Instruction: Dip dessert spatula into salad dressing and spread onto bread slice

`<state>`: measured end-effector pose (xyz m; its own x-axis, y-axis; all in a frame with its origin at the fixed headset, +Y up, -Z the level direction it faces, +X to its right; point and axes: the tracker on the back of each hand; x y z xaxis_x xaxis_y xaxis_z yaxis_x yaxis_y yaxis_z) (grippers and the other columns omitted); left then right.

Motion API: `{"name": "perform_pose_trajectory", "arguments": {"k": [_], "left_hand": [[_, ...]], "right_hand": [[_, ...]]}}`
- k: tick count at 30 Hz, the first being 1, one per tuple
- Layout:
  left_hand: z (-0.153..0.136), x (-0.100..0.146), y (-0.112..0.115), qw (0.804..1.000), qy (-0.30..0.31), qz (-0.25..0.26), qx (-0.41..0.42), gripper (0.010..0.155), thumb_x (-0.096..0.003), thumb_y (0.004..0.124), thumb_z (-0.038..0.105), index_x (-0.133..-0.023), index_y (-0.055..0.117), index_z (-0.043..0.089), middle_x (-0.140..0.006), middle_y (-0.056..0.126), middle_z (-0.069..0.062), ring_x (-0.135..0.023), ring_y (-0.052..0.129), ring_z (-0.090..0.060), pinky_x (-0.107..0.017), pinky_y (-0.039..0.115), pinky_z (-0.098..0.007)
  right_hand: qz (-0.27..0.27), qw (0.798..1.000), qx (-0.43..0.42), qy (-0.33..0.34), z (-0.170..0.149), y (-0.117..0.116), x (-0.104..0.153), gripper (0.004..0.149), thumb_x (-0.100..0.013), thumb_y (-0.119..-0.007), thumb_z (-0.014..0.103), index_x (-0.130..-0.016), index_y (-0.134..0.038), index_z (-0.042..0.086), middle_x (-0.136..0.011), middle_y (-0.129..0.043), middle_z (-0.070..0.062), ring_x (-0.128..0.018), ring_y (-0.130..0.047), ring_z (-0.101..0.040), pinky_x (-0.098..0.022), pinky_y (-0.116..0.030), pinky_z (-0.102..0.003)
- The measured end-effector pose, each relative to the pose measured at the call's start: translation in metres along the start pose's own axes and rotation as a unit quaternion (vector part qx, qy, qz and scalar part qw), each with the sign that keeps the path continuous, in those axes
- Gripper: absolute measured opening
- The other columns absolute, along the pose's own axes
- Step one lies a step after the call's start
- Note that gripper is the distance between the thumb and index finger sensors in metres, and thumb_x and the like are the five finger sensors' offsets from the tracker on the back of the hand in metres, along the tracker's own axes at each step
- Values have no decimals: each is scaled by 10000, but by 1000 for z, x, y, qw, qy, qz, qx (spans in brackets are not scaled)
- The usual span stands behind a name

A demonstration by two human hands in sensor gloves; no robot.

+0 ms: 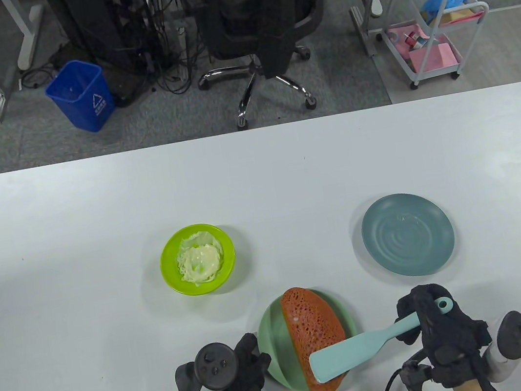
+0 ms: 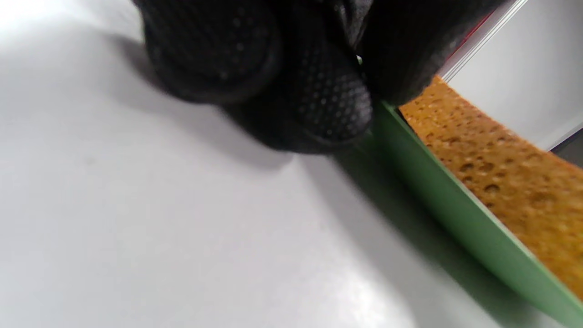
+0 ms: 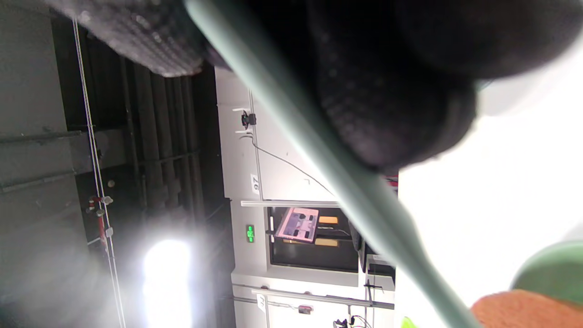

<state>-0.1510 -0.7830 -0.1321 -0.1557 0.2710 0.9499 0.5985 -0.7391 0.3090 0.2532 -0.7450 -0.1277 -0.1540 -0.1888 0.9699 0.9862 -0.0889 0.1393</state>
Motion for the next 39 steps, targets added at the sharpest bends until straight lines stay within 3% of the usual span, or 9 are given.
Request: {"name": "perform_pose_trajectory", "arguments": {"k": [7, 23, 39], "left_hand": [[0, 0, 0, 1000, 0, 0, 0, 605, -574, 832, 421, -1054, 715, 71, -693, 974, 3, -372, 1088, -96, -317, 946, -287], [0, 0, 0, 1000, 0, -1, 0, 607, -576, 827, 419, -1057, 710, 66, -696, 973, 2, -375, 1087, -96, -319, 947, -287], [0, 0, 0, 1000, 0, 0, 0, 605, -578, 825, 419, -1058, 709, 69, -698, 971, 1, -378, 1087, -98, -320, 946, -286]], "right_hand": [[4, 1000, 22, 8, 3, -1, 0, 362, -559, -752, 457, -767, -766, 161, -653, -868, -159, -299, -1023, -357, -196, -851, -407], [-93, 995, 31, 9, 8, 34, -2, 360, -567, -737, 465, -765, -763, 166, -648, -857, -147, -277, -978, -367, -191, -804, -416], [-108, 994, 14, -1, 5, 26, 0, 368, -550, -788, 473, -757, -778, 169, -633, -880, -151, -258, -1019, -345, -165, -850, -387]]}}
Point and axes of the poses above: the tracker on the back of each hand, its own z axis roughly to the thumb side, its own x axis roughly from the fingertips to the wrist, y = z × x
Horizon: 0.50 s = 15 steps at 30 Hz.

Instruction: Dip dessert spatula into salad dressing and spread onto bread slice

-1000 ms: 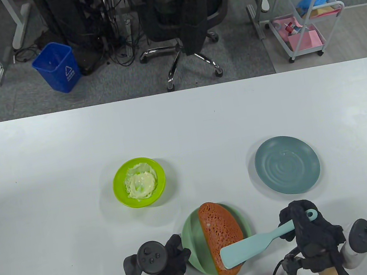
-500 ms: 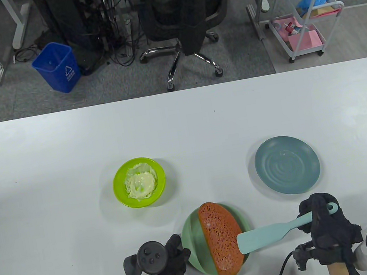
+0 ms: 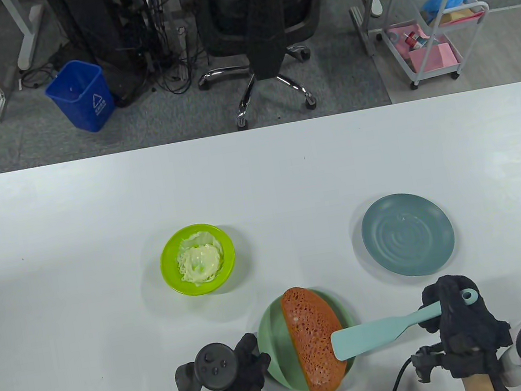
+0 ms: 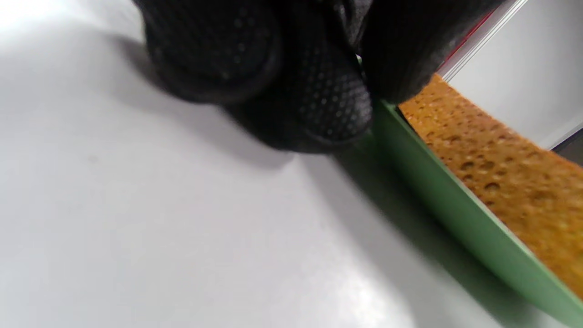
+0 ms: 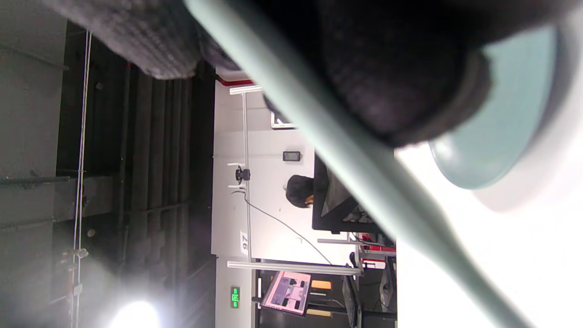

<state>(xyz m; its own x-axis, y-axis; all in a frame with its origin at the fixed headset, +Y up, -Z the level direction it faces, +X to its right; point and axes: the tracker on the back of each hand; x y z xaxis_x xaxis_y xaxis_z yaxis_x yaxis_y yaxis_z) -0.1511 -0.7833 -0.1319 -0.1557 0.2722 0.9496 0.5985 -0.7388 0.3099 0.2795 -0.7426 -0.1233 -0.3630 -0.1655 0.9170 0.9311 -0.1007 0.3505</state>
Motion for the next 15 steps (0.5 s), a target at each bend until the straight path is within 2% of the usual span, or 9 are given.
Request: {"name": "perform_pose_trajectory", "arguments": {"k": [7, 15], "left_hand": [[0, 0, 0, 1000, 0, 0, 0, 609, -578, 825, 419, -1059, 707, 65, -699, 971, 3, -378, 1087, -96, -321, 946, -285], [0, 0, 0, 1000, 0, 0, 0, 609, -578, 826, 419, -1058, 708, 64, -699, 971, 4, -378, 1087, -96, -321, 946, -286]], "right_hand": [[73, 996, -42, -33, -8, -20, 4, 400, -538, -840, 458, -796, -748, 166, -684, -864, -165, -338, -1045, -360, -219, -887, -396], [114, 993, 4, -40, -14, -37, 8, 458, -510, -897, 416, -845, -701, 173, -765, -823, -171, -451, -1051, -378, -301, -913, -406]]}}
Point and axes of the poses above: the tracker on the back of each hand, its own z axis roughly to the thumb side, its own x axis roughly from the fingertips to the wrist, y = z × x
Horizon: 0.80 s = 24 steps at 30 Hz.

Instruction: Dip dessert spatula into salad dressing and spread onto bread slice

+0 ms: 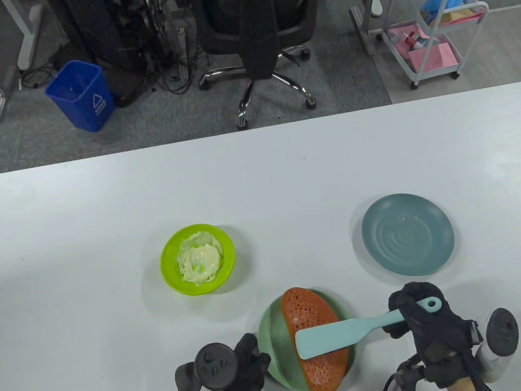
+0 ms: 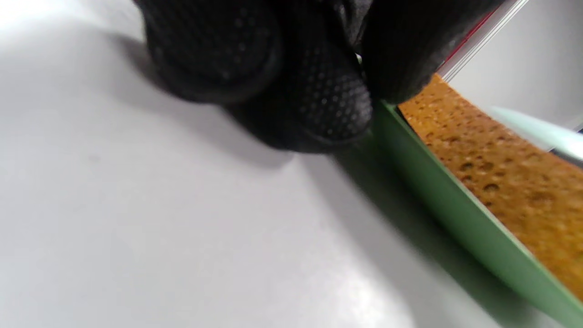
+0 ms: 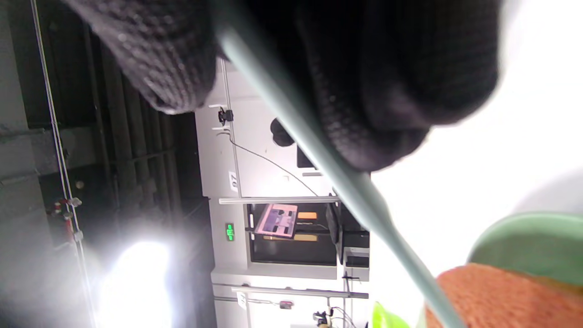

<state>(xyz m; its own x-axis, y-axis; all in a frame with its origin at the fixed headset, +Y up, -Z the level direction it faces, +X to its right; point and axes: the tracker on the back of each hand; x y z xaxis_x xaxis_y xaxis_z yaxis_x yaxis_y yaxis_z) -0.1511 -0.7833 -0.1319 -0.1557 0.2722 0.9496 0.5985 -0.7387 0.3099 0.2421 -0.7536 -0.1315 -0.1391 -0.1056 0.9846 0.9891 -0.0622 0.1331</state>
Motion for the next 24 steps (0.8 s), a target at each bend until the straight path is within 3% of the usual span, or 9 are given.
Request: {"name": "perform_pose_trajectory", "arguments": {"k": [6, 24], "left_hand": [[0, 0, 0, 1000, 0, 0, 0, 607, -577, 826, 419, -1058, 708, 69, -698, 971, 3, -378, 1087, -96, -320, 946, -286], [0, 0, 0, 1000, -1, 0, 1, 605, -577, 825, 420, -1058, 708, 73, -697, 971, 5, -378, 1086, -95, -320, 945, -285]], "right_hand": [[-3, 1000, 15, -1, 1, -1, 0, 448, -517, -899, 370, -857, -687, 169, -791, -804, -181, -488, -1045, -388, -329, -914, -416], [-101, 994, 28, 26, 15, 27, 2, 421, -543, -877, 339, -870, -669, 176, -821, -770, -186, -537, -1000, -427, -374, -871, -457]]}}
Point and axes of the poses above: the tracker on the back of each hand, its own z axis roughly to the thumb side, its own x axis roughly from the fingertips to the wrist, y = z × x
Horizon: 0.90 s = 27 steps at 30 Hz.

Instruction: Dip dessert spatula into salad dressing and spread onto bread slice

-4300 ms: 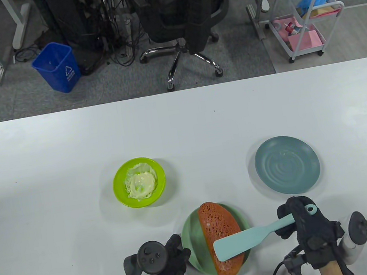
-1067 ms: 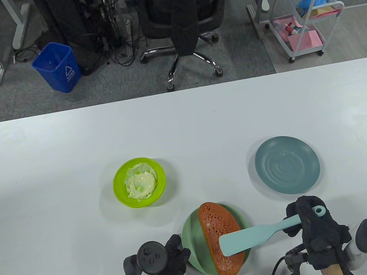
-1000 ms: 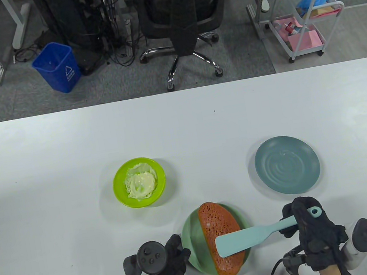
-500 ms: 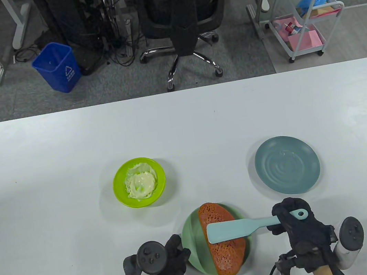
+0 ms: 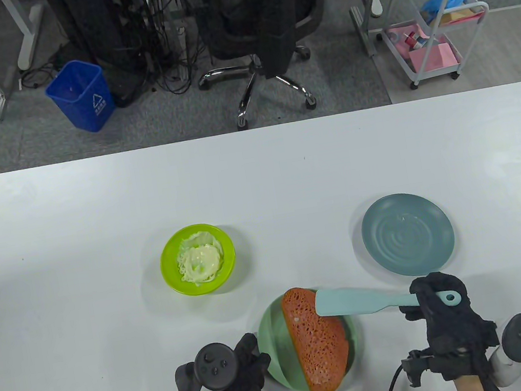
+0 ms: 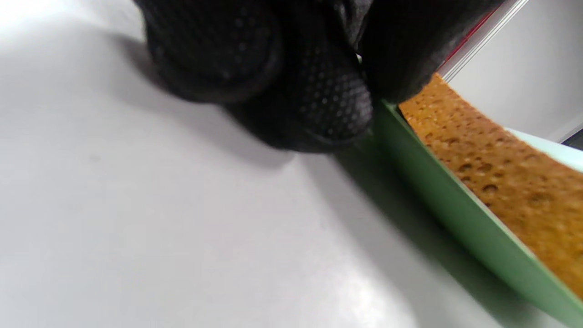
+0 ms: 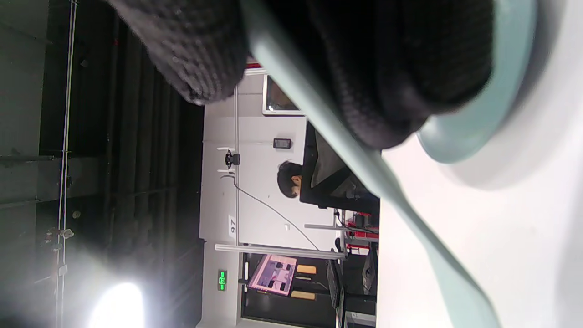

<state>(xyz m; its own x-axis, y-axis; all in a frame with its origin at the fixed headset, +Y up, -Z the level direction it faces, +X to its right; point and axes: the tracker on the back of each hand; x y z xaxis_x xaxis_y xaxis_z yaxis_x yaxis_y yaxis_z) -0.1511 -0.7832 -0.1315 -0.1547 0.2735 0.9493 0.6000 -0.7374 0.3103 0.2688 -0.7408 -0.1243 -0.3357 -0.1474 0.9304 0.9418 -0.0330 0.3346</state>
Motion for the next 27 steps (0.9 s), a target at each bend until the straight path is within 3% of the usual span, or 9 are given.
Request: {"name": "perform_pose_trajectory", "arguments": {"k": [13, 27], "left_hand": [[0, 0, 0, 1000, 0, 0, -1, 607, -577, 824, 421, -1059, 706, 70, -699, 969, 5, -379, 1086, -95, -321, 945, -285], [0, 0, 0, 1000, 0, 0, 0, 603, -578, 824, 421, -1058, 709, 74, -698, 970, 6, -379, 1085, -96, -321, 945, -284]], "right_hand": [[-2, 1000, -9, 6, 0, 2, 0, 419, -547, -869, 353, -870, -668, 178, -816, -773, -185, -527, -1001, -424, -365, -875, -450], [112, 994, -17, -1, -7, -20, 1, 408, -550, -834, 401, -857, -691, 175, -779, -806, -182, -463, -1034, -390, -311, -901, -412]]}}
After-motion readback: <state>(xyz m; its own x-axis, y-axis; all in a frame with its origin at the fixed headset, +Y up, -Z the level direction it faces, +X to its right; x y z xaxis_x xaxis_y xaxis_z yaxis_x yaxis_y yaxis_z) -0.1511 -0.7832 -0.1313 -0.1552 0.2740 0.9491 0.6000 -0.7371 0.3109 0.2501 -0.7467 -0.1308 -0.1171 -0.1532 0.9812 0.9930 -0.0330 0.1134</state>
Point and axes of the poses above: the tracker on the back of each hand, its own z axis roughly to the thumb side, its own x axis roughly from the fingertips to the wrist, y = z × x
